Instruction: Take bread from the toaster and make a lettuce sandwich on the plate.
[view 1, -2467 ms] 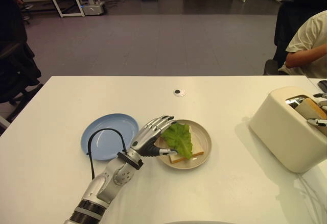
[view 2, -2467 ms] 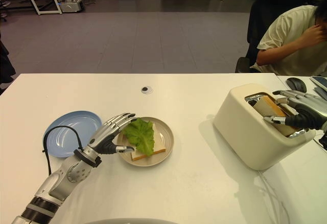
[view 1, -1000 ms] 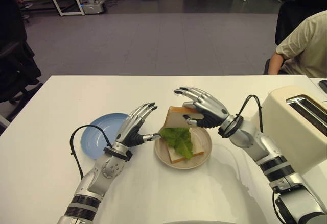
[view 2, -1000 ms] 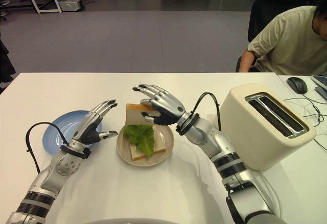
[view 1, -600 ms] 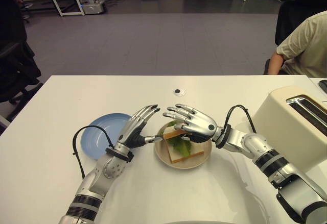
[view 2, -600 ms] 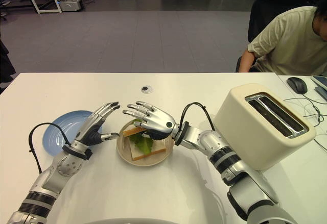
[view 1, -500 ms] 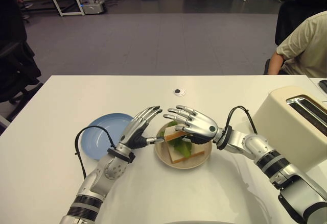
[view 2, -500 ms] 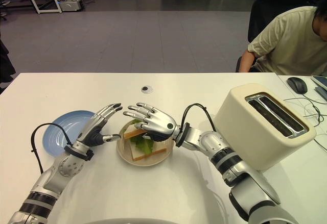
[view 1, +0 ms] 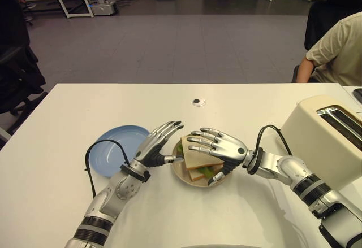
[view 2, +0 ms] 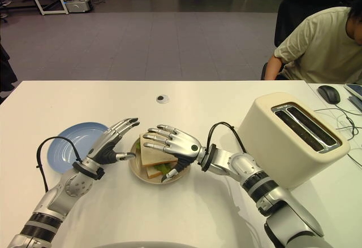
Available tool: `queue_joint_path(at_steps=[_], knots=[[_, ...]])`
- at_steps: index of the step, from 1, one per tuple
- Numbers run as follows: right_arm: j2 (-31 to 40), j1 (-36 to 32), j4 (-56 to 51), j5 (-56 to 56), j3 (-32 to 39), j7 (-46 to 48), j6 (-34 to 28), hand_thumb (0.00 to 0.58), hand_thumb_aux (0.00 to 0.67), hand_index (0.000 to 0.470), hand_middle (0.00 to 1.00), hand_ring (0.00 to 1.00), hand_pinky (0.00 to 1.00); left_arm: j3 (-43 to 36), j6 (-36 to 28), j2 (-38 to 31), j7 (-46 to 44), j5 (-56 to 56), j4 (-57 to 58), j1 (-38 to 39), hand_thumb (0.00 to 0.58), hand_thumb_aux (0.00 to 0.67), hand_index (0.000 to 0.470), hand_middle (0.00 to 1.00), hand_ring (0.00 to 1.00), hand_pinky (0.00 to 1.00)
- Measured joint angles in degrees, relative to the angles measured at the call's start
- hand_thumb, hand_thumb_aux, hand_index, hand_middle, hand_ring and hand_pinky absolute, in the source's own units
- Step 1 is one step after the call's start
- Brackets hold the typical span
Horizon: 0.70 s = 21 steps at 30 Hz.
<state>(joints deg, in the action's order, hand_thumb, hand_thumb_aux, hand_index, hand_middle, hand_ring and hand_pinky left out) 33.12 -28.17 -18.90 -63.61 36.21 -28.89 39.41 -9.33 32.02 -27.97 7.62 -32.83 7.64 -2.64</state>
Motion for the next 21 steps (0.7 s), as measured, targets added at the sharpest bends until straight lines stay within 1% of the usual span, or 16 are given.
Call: queue_joint_path(at_steps=[2, 4, 6, 7, 8, 9, 10, 11, 12, 13, 14, 15, 17, 19, 21], knots=[[0.36, 0.19, 1.31, 1.43, -1.15, 1.19, 0.09, 0.000, 0.000, 0.000, 0.00, 0.00, 0.00, 0.03, 0.00, -0.03, 0.00, 0.00, -0.18, 0.03, 0.000, 0.000, 0.000, 0.00, 0.00, 0.00], [1.22, 0.45, 3.13, 5.05, -3.88, 2.87, 0.47, 0.000, 0.000, 0.000, 0.00, 0.00, 0.00, 0.29, -0.03, -0.05, -0.09, 0.01, -0.66, 0.20, 0.000, 0.000, 0.000, 0.00, 0.00, 0.00], [3.18, 1.86, 5.28, 14.66, -6.22, 8.46, 2.76, 0.000, 0.000, 0.000, 0.00, 0.00, 0.00, 0.44, -0.12, -0.34, -1.41, 0.31, -2.82, 0.80, 0.000, 0.000, 0.000, 0.00, 0.00, 0.00], [5.16, 3.46, 6.85, 21.23, -6.41, 12.51, 4.11, 0.000, 0.000, 0.000, 0.00, 0.00, 0.00, 0.35, 0.06, -1.14, -3.85, 1.83, -4.32, 1.24, 0.000, 0.000, 0.000, 0.00, 0.00, 0.00], [8.78, 6.16, 9.77, 28.74, -6.64, 17.84, 5.54, 0.371, 0.268, 0.188, 0.02, 0.02, 0.02, 0.14, 0.76, -3.55, -8.06, 4.61, -7.05, 2.65, 0.377, 0.273, 0.192, 0.66, 0.66, 0.66], [12.62, 8.93, 12.67, 34.72, -7.10, 22.43, 6.13, 0.464, 0.370, 0.260, 0.27, 0.27, 0.27, -0.13, 1.08, -6.25, -12.32, 8.05, -10.11, 4.55, 0.482, 0.394, 0.276, 0.93, 0.93, 0.93], [17.53, 12.24, 15.70, 39.95, -7.56, 27.40, 6.28, 0.580, 0.670, 0.470, 0.80, 0.80, 0.80, -0.09, 1.45, -9.94, -17.00, 12.29, -14.03, 7.62, 0.580, 0.670, 0.470, 1.00, 1.00, 1.00], [22.55, 15.71, 18.13, 44.65, -7.70, 32.73, 5.92, 0.580, 0.670, 0.470, 0.95, 0.95, 0.95, 0.80, 1.50, -13.88, -21.47, 16.65, -18.27, 11.71, 0.580, 0.670, 0.470, 1.00, 1.00, 1.00], [25.56, 18.08, 19.28, 47.11, -7.61, 36.26, 5.48, 0.580, 0.670, 0.470, 0.95, 0.95, 0.95, 1.66, 1.35, -16.37, -24.05, 19.55, -20.65, 14.63, 0.580, 0.670, 0.470, 1.00, 1.00, 1.00], [29.24, 22.20, 22.26, 52.63, -7.25, 42.63, 4.39, 0.580, 0.670, 0.470, 0.95, 0.95, 0.95, 3.98, 0.77, -20.33, -28.43, 25.52, -24.91, 20.16, 0.580, 0.670, 0.470, 1.00, 1.00, 1.00], [30.04, 24.20, 24.76, 55.58, -6.64, 46.21, 3.54, 0.580, 0.670, 0.470, 0.95, 0.95, 0.95, 5.34, 0.27, -22.56, -31.13, 29.05, -27.37, 23.33, 0.580, 0.670, 0.470, 1.00, 1.00, 1.00], [29.92, 24.97, 26.54, 56.99, -6.56, 48.23, 2.82, 0.580, 0.670, 0.470, 0.95, 0.95, 0.95, 5.73, -0.38, -23.01, -32.76, 31.10, -28.81, 24.60, 0.580, 0.670, 0.470, 1.00, 1.00, 1.00], [27.75, 25.36, 27.68, 57.00, -6.72, 50.85, 1.46, 0.580, 0.670, 0.470, 0.95, 0.95, 0.95, 5.07, -2.63, -22.89, -35.03, 30.97, -29.95, 24.64, 0.580, 0.670, 0.470, 1.00, 1.00, 1.00], [23.99, 25.52, 27.31, 55.09, -6.77, 52.53, 0.24, 0.580, 0.670, 0.470, 0.94, 0.94, 0.94, 3.09, -4.84, -21.88, -36.62, 28.60, -29.19, 22.37, 0.580, 0.670, 0.470, 1.00, 1.00, 1.00], [20.39, 25.53, 23.70, 48.41, -6.39, 53.12, -1.81, 0.580, 0.670, 0.470, 0.94, 0.94, 0.94, -1.74, -6.50, -18.76, -37.76, 21.58, -25.15, 18.58, 0.580, 0.670, 0.470, 1.00, 1.00, 1.00]])
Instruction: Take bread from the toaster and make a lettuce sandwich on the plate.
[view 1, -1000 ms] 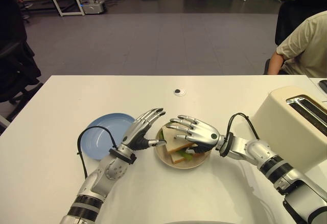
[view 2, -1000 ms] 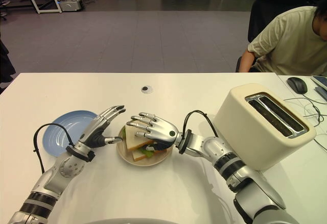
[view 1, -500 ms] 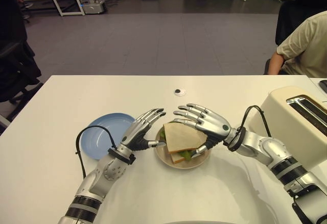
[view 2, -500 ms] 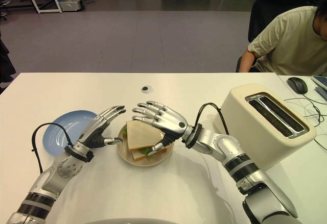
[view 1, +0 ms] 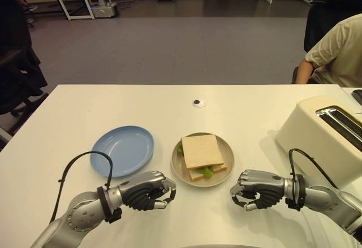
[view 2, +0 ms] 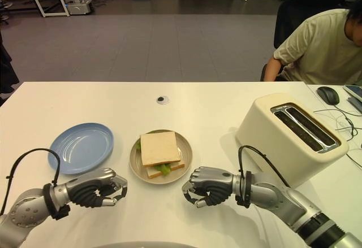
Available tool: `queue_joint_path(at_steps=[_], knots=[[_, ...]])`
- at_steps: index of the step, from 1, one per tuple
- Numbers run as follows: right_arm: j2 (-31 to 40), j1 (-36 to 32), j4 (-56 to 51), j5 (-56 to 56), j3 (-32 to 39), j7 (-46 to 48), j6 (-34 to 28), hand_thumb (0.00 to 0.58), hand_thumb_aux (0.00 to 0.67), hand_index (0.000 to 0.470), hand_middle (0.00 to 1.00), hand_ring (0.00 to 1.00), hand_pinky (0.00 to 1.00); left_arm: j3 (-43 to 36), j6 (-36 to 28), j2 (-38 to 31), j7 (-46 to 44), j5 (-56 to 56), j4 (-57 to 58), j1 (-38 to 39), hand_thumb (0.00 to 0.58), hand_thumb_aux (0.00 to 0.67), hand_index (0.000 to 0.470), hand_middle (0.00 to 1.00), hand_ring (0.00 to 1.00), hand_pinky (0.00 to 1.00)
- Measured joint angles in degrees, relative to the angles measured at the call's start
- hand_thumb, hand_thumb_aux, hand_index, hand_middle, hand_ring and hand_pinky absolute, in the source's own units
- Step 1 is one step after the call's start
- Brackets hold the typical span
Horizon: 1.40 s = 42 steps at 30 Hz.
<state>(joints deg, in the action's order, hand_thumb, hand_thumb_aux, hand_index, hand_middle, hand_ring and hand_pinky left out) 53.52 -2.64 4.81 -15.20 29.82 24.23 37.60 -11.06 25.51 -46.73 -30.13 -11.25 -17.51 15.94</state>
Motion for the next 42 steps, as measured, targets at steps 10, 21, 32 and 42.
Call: queue_joint_path(at_steps=[10, 21, 32, 42], knots=[[-16.24, -8.91, -19.10, -16.82, 2.12, -12.33, -2.58, 0.580, 0.670, 0.470, 0.90, 0.90, 0.90, -11.11, 1.46, 9.54, 27.77, -37.00, 25.15, -22.71, 0.580, 0.670, 0.470, 1.00, 1.00, 1.00], [-22.38, -17.03, -32.44, -23.57, 0.41, -28.40, -8.28, 0.223, 0.145, 0.101, 0.60, 0.60, 0.60, -15.95, -0.66, 15.07, 48.80, -48.33, 40.93, -36.15, 0.580, 0.670, 0.470, 1.00, 1.00, 1.00], [-18.26, -5.49, -18.06, 1.60, -14.68, -24.46, 4.07, 0.000, 0.000, 0.000, 0.00, 0.00, 0.00, -6.74, 9.64, 15.63, 44.91, -14.77, 17.97, -18.91, 0.000, 0.000, 0.000, 0.00, 0.00, 0.00], [-31.29, -6.36, -27.54, 19.91, -19.51, -14.99, 6.79, 0.000, 0.000, 0.000, 0.00, 0.00, 0.00, -4.02, 14.18, 25.39, 23.66, 26.03, 22.77, -13.42, 0.000, 0.000, 0.000, 0.00, 0.00, 0.00]])
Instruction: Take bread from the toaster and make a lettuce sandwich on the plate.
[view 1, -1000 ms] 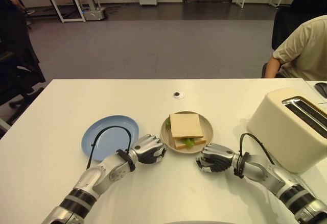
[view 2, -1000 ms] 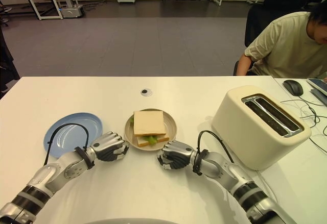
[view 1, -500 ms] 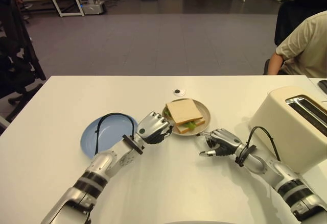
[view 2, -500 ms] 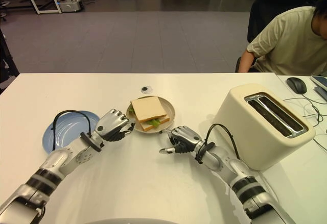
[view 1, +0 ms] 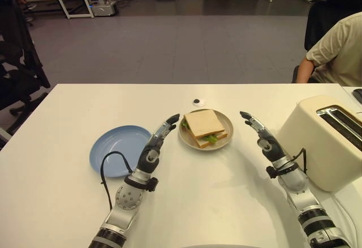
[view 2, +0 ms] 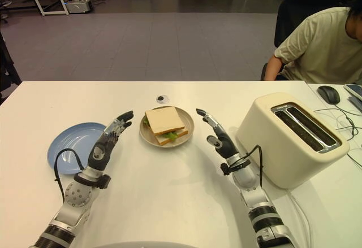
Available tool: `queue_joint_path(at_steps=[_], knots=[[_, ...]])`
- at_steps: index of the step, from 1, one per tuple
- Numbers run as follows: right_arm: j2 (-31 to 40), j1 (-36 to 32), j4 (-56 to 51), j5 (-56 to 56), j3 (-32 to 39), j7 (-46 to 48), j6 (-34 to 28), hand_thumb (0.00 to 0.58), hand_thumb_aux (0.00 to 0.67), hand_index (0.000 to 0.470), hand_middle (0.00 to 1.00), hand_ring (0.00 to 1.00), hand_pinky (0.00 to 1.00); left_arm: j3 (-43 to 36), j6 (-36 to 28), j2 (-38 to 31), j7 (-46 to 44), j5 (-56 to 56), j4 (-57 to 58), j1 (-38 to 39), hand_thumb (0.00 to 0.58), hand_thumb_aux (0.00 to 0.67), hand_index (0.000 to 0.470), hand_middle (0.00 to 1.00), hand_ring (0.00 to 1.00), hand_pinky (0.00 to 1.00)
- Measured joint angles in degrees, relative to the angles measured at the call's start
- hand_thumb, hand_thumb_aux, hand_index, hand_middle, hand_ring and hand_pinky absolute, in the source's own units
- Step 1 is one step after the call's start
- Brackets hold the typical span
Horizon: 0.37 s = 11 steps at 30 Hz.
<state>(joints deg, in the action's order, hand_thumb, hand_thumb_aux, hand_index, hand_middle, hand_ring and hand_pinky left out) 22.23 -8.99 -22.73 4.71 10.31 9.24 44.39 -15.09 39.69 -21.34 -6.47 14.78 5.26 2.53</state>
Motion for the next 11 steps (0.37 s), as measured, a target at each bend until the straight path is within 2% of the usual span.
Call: queue_joint_path(at_steps=[3, 11], knots=[[-2.86, 0.01, 0.64, 2.21, 0.13, 4.59, 1.58, 0.000, 0.000, 0.000, 0.00, 0.00, 0.00, 1.34, -2.16, 1.55, -2.98, -0.20, 1.71, 0.61, 0.000, 0.000, 0.000, 0.00, 0.00, 0.00], [-5.51, 0.01, -1.08, 1.98, -1.65, 8.87, 3.35, 0.000, 0.000, 0.000, 0.00, 0.00, 0.00, 5.36, -5.61, 3.80, -2.17, -9.52, 5.07, 0.71, 0.000, 0.000, 0.000, 0.00, 0.00, 0.00]])
